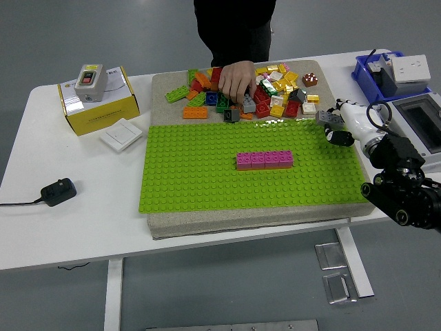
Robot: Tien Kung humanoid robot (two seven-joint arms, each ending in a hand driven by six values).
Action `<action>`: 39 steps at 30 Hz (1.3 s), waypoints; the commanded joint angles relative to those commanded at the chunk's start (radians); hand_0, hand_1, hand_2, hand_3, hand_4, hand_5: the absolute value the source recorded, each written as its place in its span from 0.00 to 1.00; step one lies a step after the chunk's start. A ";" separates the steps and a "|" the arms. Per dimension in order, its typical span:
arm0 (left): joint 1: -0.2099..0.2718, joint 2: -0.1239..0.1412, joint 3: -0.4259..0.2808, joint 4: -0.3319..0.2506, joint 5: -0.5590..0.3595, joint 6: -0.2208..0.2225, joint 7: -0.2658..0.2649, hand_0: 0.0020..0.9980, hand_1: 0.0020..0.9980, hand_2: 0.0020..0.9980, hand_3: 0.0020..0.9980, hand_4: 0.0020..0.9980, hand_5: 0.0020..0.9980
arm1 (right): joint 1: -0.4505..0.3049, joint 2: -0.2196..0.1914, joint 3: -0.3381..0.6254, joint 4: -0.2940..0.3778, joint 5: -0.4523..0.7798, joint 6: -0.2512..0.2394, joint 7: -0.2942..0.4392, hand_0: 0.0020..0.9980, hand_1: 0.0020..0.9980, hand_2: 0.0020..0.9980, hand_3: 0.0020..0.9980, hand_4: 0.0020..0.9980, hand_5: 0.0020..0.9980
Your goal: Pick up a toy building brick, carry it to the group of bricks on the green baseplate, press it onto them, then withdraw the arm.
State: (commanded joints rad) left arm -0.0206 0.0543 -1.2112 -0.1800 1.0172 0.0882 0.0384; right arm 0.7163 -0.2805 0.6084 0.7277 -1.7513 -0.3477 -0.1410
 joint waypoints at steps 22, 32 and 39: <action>0.007 -0.002 -0.002 0.000 -0.008 0.002 -0.002 0.66 0.66 0.66 0.65 0.33 0.65 | -0.052 0.088 -0.080 0.442 -0.202 0.019 -0.094 0.89 0.94 0.96 0.52 0.47 0.33; 0.007 0.001 -0.005 0.000 -0.008 0.003 0.001 0.66 0.66 0.66 0.65 0.33 0.65 | -0.045 0.118 -0.131 0.344 -0.155 0.027 -0.082 0.89 0.94 0.96 0.52 0.48 0.34; 0.005 0.002 -0.002 0.000 -0.009 0.002 0.001 0.66 0.66 0.66 0.65 0.33 0.65 | -0.042 0.137 -0.153 0.293 -0.128 0.032 -0.075 0.90 0.94 0.96 0.52 0.48 0.34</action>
State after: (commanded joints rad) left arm -0.0151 0.0561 -1.2132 -0.1800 1.0085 0.0907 0.0396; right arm 0.6743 -0.1435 0.4556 1.0207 -1.8788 -0.3154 -0.2163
